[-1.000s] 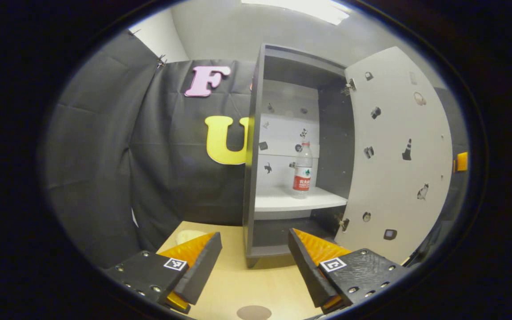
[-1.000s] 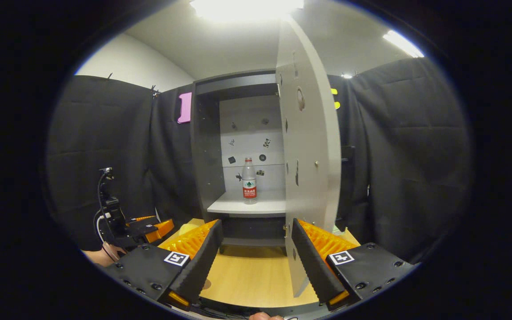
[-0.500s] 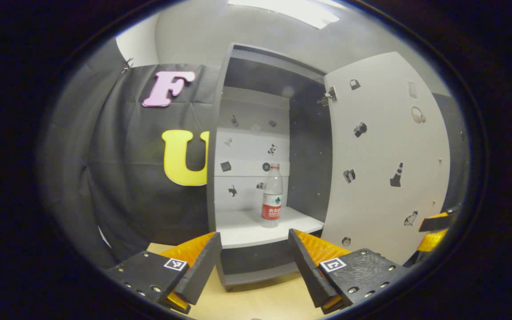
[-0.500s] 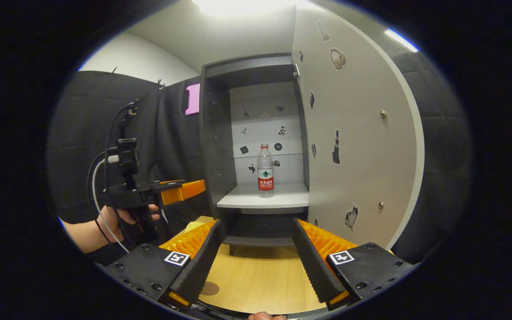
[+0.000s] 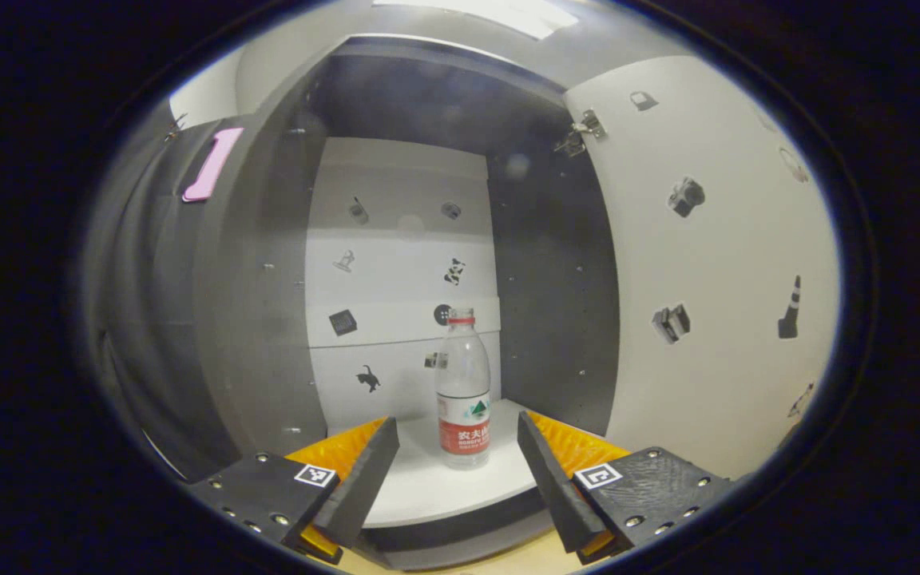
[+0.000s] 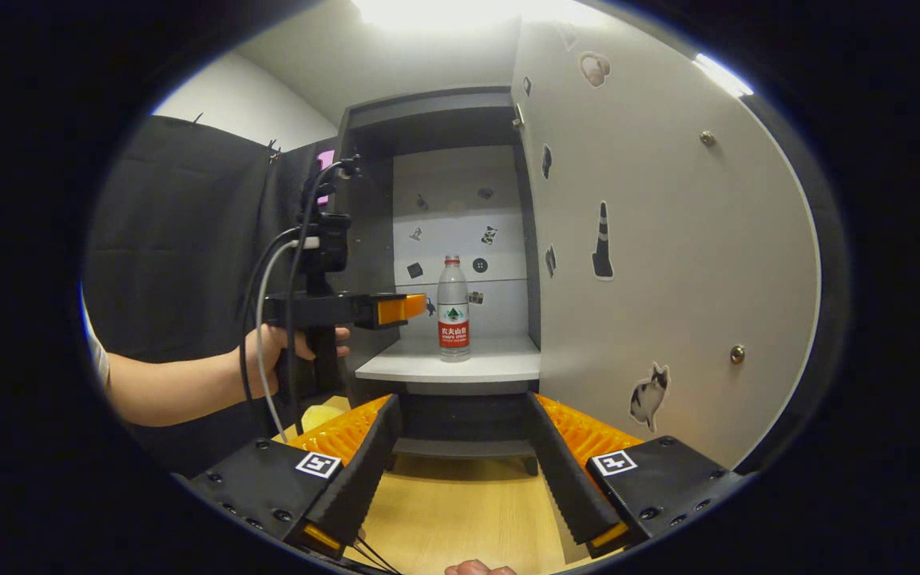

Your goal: Open the cabinet door with the right hand, grasp the bottle in the cabinet with the left hand and place it on the coaster, then close the cabinet door with the right hand.

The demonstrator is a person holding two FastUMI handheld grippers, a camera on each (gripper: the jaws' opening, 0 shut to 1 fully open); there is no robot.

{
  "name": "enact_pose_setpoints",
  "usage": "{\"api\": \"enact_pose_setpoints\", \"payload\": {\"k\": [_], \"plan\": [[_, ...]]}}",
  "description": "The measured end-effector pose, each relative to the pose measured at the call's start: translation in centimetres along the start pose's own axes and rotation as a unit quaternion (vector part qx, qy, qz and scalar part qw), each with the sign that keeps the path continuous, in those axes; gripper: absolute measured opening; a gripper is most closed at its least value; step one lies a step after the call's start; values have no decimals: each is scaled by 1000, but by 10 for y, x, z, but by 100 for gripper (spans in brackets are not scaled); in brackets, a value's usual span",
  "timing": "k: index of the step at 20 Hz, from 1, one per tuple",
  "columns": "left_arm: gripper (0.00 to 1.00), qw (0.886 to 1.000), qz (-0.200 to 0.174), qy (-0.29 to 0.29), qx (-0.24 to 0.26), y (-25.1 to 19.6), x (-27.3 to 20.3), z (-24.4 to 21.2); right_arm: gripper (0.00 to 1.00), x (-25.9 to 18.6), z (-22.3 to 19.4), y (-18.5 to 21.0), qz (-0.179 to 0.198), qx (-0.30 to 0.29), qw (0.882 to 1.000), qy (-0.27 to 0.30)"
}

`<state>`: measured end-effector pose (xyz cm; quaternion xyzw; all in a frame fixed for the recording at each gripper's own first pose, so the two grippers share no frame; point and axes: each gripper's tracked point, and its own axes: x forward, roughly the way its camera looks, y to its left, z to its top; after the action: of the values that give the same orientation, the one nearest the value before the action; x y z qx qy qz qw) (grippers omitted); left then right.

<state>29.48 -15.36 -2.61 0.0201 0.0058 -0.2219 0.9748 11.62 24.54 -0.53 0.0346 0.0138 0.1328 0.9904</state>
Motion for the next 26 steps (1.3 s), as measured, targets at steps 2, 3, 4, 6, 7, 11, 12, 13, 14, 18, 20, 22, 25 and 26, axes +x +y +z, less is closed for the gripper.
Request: {"api": "enact_pose_setpoints", "payload": {"k": [2,3,4,6,7,11,12,13,14,18,20,22,25,26], "plan": [[89,1000,-13,4,3,-4,27,-5,98,6,-1,3,7,-5,1000,0],[96,1000,-19,8,4,-6,39,-9,98,9,-1,3,11,-15,1000,1],[92,1000,-23,11,6,-6,48,-12,98,15,-2,4,13,-26,1000,3],[89,1000,-20,12,11,-3,66,-16,98,23,-5,5,16,-38,999,7],[92,1000,-20,13,8,-2,74,-17,98,25,-5,7,19,-35,999,8],[89,999,-25,18,12,2,98,-21,95,29,-9,3,17,-41,999,13],[92,999,-27,17,11,1,104,-20,95,31,-13,3,17,-40,999,18],[92,999,-29,15,11,0,108,-19,99,32,-16,2,18,-38,999,24],[92,999,-29,14,12,1,112,-20,99,34,-19,1,17,-40,999,29],[92,999,-37,22,-3,0,127,-25,99,40,-20,-2,15,-45,998,31],[92,999,-41,23,-9,1,132,-26,99,41,-25,-2,16,-44,998,37],[89,999,-40,30,-11,2,135,-29,99,41,-29,-2,16,-39,998,46],[91,998,-45,31,-1,0,138,-27,99,43,-31,-4,13,-32,998,49],[89,998,-48,31,-2,-1,136,-28,99,44,-33,-5,12,-32,998,51]]}}
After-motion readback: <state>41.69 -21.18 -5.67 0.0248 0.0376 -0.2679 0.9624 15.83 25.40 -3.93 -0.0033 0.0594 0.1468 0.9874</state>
